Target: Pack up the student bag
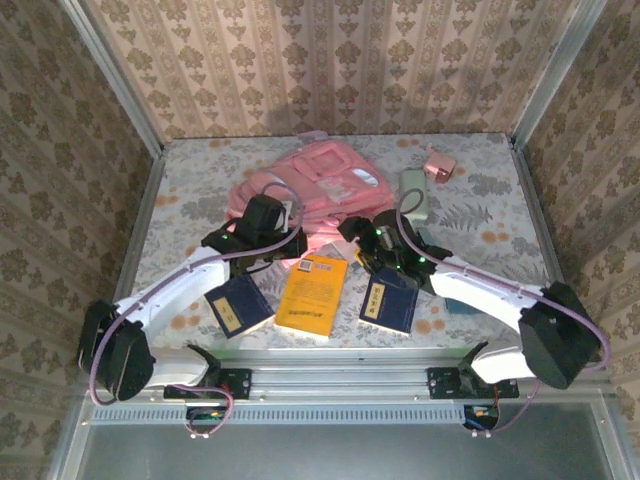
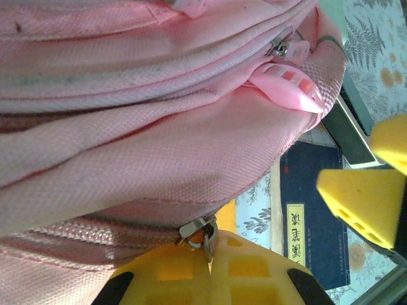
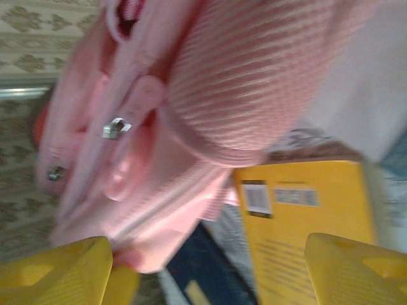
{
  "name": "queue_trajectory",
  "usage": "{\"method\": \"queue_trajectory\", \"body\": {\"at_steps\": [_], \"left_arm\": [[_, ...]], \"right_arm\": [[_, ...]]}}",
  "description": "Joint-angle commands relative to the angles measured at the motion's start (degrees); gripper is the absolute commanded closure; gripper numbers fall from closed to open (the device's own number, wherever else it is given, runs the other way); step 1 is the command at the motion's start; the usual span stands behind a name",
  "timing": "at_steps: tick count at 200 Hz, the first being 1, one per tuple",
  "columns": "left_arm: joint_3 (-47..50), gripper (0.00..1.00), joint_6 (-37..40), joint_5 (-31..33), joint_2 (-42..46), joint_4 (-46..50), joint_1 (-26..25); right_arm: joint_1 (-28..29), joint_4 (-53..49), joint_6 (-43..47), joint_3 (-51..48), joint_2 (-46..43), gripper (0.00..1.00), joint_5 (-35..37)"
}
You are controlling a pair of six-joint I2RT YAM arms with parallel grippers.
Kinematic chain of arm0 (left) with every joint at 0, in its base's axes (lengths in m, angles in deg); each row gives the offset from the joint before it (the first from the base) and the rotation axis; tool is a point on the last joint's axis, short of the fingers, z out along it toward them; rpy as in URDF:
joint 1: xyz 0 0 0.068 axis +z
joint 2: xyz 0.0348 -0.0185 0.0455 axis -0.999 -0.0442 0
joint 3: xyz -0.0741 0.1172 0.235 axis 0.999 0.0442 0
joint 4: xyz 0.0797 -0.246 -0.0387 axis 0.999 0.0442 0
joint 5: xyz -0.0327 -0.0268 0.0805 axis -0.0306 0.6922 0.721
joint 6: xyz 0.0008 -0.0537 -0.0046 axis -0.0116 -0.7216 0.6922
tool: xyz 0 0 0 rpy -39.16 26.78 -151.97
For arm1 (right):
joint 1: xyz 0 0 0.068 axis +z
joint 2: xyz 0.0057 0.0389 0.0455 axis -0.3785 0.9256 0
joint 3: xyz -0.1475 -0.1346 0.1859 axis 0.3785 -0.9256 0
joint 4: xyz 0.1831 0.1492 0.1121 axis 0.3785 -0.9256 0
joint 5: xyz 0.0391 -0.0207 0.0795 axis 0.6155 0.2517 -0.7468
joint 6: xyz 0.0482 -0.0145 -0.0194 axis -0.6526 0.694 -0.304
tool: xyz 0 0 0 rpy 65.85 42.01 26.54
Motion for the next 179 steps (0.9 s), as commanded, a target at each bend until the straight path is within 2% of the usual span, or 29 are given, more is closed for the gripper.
{"method": "queue_trajectory", "body": {"at_steps": [1,34,50,65,81,107,139,179], "left_arm": [[-3.32,1.00,1.74,-0.65,-0.42,-3.05,-0.56],[-4.57,1.00,2.23,-0.22,-0.82,-2.54,-0.87],[-5.03,1.00,2.26,-0.27,-0.91,-2.50,-0.87],[-5.43,1.00,2.36,-0.15,-0.91,-2.24,-0.92],[-5.74,1.00,2.60,-0.18,-0.36,-1.74,-0.96],[-6.15,1.00,3.75,0.95,1.25,0.38,-0.87],[-6.08,1.00,5.62,3.55,3.20,4.97,1.28],[-2.61,1.00,4.86,-0.05,5.29,6.68,8.55]], "right_arm": [[0.48,10.94,-8.63,3.75,4.70,0.19,-2.15],[0.88,14.26,-9.71,8.28,11.81,0.22,-4.18],[1.09,13.34,-8.47,11.31,14.81,0.31,-5.36],[1.01,12.76,-6.46,13.57,16.84,0.47,-6.24],[0.33,11.38,-3.47,15.63,18.01,0.69,-7.22],[-1.40,3.58,3.84,20.88,18.72,1.00,-8.83],[-3.21,-8.67,13.54,29.75,20.20,1.00,-11.56],[-7.54,-12.29,17.02,32.40,21.63,1.00,-16.19]]}}
